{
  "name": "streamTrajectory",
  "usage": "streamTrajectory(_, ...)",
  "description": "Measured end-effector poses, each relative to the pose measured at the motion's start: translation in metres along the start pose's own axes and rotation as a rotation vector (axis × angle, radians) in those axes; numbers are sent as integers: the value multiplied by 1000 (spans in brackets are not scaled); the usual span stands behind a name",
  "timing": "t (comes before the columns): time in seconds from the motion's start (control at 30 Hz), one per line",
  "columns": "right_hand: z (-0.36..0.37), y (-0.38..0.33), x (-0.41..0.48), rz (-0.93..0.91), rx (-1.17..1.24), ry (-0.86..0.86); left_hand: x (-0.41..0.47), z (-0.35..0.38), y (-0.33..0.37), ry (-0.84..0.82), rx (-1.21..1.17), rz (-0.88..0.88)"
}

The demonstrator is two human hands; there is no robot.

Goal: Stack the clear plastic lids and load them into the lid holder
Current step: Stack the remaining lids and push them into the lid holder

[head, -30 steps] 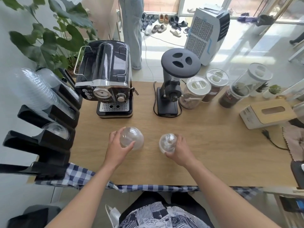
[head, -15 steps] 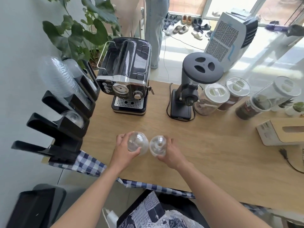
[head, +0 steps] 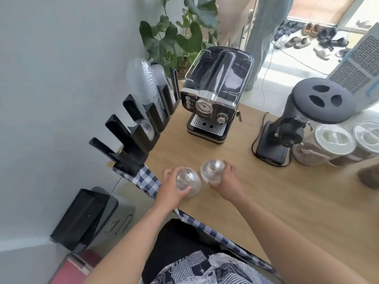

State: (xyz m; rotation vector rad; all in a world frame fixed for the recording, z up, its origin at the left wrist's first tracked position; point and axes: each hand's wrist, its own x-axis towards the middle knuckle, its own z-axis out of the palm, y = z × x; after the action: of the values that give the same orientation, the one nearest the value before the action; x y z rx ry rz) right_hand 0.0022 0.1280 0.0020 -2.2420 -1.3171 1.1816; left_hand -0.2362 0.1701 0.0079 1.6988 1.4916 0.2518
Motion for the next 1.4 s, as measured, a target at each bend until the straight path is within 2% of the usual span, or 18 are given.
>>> streamTrajectory(0.1, 3, -3, 4, 61, 10, -12, 12, -2, -6, 18, 10, 11)
streamTrajectory(0.27, 19, 0, 5, 321, 133, -39, 42, -14, -13, -13, 22, 67)
streamTrajectory(0.33, 28, -1, 3, 319, 181, -79, 53, -20, -15, -60, 44, 97)
streamTrajectory(0.47, 43, -42, -12, 348, 483, -114, 68, -34, -25, -159, 75, 188)
streamTrajectory(0.6, 64, -80, -10, 370, 700, -46, 77, -50, -32, -296, 13, 214)
streamTrajectory(0.77, 84, -102, -2, 461, 705, 58, 85, -72, -39, -459, -119, 124)
streamTrajectory(0.87, 92, -112, 0, 460, 686, 69, 87, -80, -45, -542, -113, 175)
streamTrajectory(1.03, 101, -124, 0, 473, 786, 103, 94, -87, -59, -515, -77, 208)
streamTrajectory(1.2, 110, -129, -3, 481, 781, 122, 100, -85, -73, -470, -132, 178)
streamTrajectory(1.4, 120, -125, -3, 446, 763, 125, 99, -85, -79, -530, -270, 115)
